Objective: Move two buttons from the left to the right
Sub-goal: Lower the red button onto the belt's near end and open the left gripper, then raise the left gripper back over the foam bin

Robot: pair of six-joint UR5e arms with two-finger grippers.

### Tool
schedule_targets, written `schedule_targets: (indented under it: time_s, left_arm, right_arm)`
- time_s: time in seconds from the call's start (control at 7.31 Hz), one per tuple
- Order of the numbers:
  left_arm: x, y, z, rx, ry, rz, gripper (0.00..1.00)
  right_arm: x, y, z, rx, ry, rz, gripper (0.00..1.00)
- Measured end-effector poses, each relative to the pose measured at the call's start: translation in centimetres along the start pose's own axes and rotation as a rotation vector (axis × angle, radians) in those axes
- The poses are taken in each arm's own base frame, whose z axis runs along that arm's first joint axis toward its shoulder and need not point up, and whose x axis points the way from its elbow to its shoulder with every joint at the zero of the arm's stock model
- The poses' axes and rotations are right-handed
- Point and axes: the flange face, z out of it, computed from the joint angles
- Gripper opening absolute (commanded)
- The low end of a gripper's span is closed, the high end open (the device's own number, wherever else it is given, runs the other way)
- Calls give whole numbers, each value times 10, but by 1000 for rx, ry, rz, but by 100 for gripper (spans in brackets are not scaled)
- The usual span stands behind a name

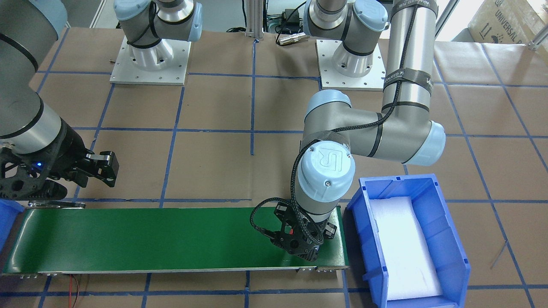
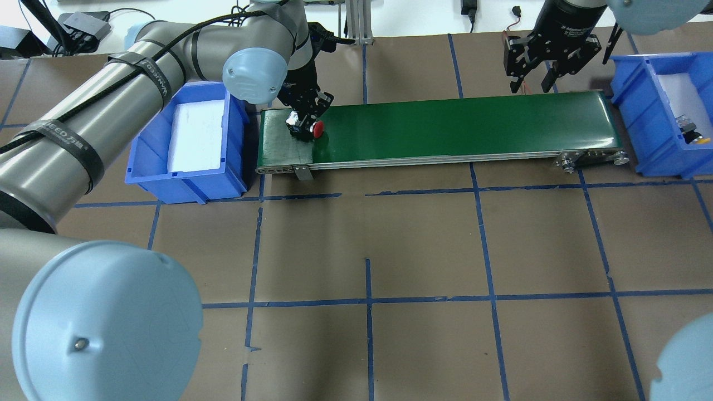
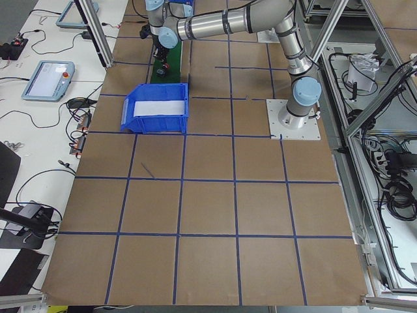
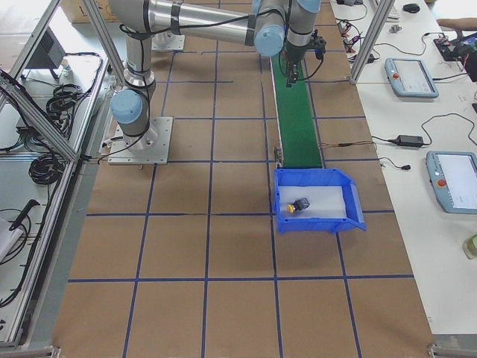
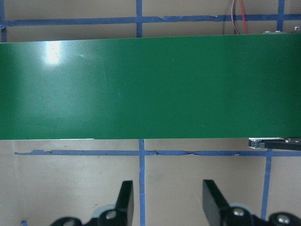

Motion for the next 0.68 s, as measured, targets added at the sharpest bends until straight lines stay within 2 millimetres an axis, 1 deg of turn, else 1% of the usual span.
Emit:
schedule_targets:
  time_s: [0.14, 0.27, 0.41, 0.55, 0.68]
  left_arm:
    - [-1, 0, -5, 5, -4, -3, 100]
    - [-7, 3, -16, 13, -11, -8, 100]
    - [-24, 9, -32, 17, -26, -6, 100]
    - [-49, 19, -45, 6, -43, 15, 100]
    - [-75, 32, -62, -14, -58, 42, 100]
  right_arm:
    - [0, 0, 0, -1, 0, -2, 59]
    - [0, 0, 1, -2, 0, -7, 59]
    - [0, 0, 2, -4, 0, -10, 59]
    - [0, 0, 2, -4, 0, -12, 59]
    - [0, 0, 2, -4, 0, -13, 59]
